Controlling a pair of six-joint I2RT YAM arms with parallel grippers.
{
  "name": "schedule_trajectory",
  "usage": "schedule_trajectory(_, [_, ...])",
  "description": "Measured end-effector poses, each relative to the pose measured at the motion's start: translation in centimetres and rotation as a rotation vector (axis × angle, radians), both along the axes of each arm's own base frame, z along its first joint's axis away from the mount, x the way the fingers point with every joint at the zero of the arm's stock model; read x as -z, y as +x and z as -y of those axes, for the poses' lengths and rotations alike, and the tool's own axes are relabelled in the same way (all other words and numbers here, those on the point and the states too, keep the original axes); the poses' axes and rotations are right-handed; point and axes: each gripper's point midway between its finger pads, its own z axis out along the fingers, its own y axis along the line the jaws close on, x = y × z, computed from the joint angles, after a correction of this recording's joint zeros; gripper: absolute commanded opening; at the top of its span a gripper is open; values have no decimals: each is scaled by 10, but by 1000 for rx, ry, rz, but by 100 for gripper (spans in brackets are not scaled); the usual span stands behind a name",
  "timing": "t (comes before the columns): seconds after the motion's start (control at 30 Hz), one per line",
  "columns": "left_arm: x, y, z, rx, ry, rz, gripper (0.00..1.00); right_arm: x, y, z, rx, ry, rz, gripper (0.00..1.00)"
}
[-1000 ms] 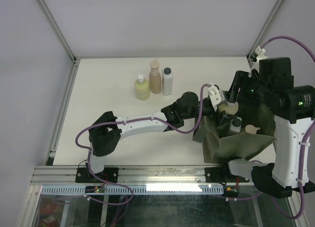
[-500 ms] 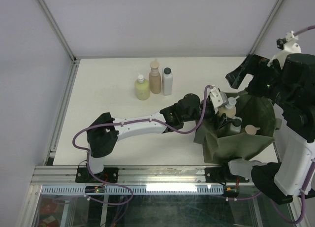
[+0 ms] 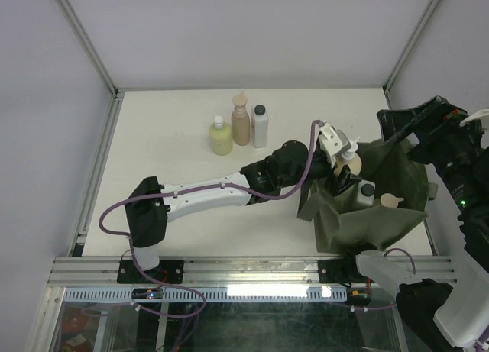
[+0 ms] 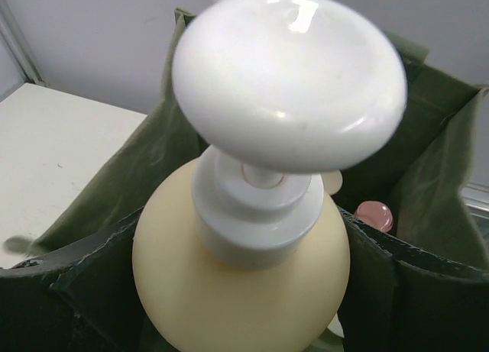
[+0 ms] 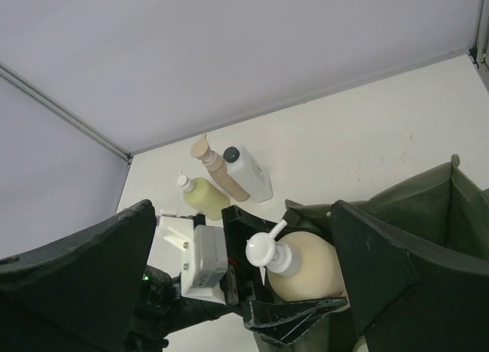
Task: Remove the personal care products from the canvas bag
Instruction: Take out the care product from the canvas bag, then place the care product at the center of the board.
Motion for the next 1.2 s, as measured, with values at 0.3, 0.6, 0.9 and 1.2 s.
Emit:
schedule_trajectory(0.3, [-66,15,-18,-131,-72,-50,0,18,13,-3,2,-10,-60,99])
schedule_trajectory(0.6, [-134,30,-63,-311,-140,-89,0,20,19,-4,2,-11,-62,100])
schedule_trajectory(0.9, [-152,37,-154,-502,-130,-71,0,30,28,-8,-6,-15,-83,100])
schedule_trajectory(1.2, [-48,74,-287,-819,2,-143,0,47,32,-12,-24,-17,-124,99])
